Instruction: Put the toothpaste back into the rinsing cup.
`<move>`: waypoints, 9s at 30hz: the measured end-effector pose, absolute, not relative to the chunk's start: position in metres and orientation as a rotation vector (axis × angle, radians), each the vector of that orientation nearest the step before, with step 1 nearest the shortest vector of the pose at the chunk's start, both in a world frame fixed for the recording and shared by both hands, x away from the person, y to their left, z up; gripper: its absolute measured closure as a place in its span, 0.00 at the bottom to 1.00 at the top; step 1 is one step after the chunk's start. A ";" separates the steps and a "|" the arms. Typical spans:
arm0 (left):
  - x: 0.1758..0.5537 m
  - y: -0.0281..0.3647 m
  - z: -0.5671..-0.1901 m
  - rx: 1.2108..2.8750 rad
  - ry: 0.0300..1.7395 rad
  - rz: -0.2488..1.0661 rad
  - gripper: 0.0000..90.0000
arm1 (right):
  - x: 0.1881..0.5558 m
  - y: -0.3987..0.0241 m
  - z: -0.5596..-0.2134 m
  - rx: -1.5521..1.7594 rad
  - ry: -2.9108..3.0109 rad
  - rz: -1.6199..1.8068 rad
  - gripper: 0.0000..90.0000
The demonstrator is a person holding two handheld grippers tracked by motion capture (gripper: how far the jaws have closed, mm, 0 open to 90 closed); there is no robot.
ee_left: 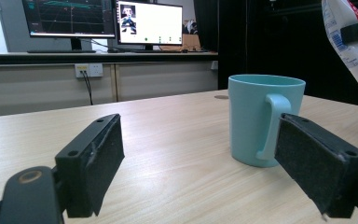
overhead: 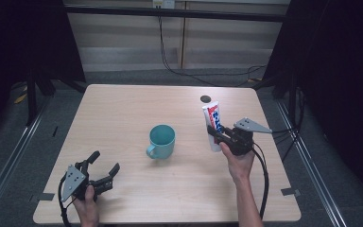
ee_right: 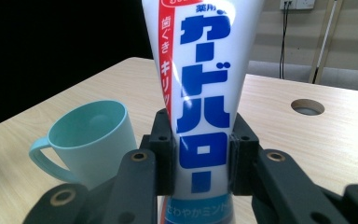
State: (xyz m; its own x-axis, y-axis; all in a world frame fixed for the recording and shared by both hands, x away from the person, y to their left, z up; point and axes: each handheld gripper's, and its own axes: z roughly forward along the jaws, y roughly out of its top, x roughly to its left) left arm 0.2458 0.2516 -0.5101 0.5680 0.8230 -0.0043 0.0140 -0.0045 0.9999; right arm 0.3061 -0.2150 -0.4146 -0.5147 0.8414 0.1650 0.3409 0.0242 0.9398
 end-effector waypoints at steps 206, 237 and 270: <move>0.246 0.252 -0.510 1.446 0.759 0.741 0.17 | 0.372 -0.073 -0.439 1.069 2.193 1.519 0.70; 0.246 0.252 -0.510 1.445 0.762 0.741 0.17 | 0.363 -0.082 -0.431 1.031 2.137 1.596 0.25; 0.245 0.252 -0.510 1.446 0.762 0.743 0.17 | 0.335 -0.133 -0.418 1.090 1.986 1.550 0.20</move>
State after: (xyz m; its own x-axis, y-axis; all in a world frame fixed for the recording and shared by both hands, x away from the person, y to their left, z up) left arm 0.2454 0.2516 -0.5101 0.5706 0.8212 -0.0063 0.0145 -0.0024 0.9999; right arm 0.3350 -0.1329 -0.4177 -0.6194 0.7704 0.1513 0.3340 0.0842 0.9388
